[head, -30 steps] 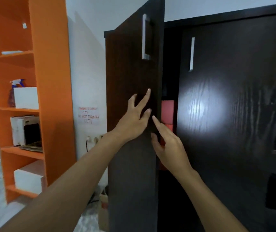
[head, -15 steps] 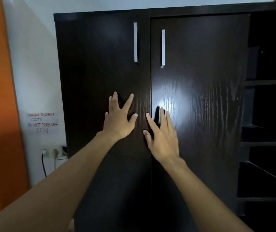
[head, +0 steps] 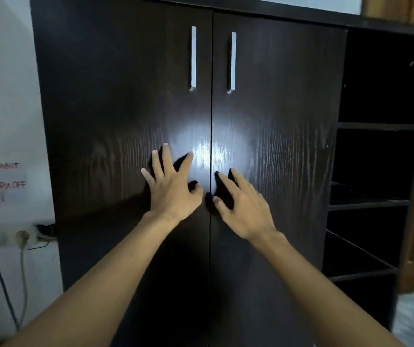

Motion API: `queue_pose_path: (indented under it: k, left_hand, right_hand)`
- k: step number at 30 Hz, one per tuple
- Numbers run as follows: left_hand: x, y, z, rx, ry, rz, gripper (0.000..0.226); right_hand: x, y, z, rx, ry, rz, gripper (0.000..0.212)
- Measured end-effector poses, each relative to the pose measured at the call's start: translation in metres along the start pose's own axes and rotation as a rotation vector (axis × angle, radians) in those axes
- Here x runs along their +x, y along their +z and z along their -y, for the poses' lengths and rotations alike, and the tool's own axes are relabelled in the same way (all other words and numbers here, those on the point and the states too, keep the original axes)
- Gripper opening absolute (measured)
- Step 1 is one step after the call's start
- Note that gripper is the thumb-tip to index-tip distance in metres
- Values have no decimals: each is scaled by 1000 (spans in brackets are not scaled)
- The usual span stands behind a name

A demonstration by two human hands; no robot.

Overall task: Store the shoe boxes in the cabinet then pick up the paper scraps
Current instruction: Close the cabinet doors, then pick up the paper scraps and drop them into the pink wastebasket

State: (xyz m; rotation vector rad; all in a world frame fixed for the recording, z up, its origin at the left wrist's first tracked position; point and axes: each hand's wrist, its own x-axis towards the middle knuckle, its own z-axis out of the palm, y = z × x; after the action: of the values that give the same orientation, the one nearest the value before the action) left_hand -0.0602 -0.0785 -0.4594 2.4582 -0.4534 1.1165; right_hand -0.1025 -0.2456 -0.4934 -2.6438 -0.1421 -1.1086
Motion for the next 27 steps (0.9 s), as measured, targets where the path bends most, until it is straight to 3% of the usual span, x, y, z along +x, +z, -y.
queue_pose_path:
  k: [4, 8, 19, 27]
  left_hand:
    - [-26, 16, -26, -238, 134, -37, 41]
    - [-56, 59, -56, -581, 177, 230, 29]
    - [-193, 194, -180, -728, 283, 784, 33]
    - [-327, 271, -281, -730, 166, 1052, 32]
  right_hand:
    - [-35, -21, -31, -38, 137, 14, 58]
    - [-79, -33, -74, -82, 241, 52, 55]
    - [-269, -48, -201, -230, 612, 161, 52]
    - [-423, -53, -295, -176, 738, 317, 50]
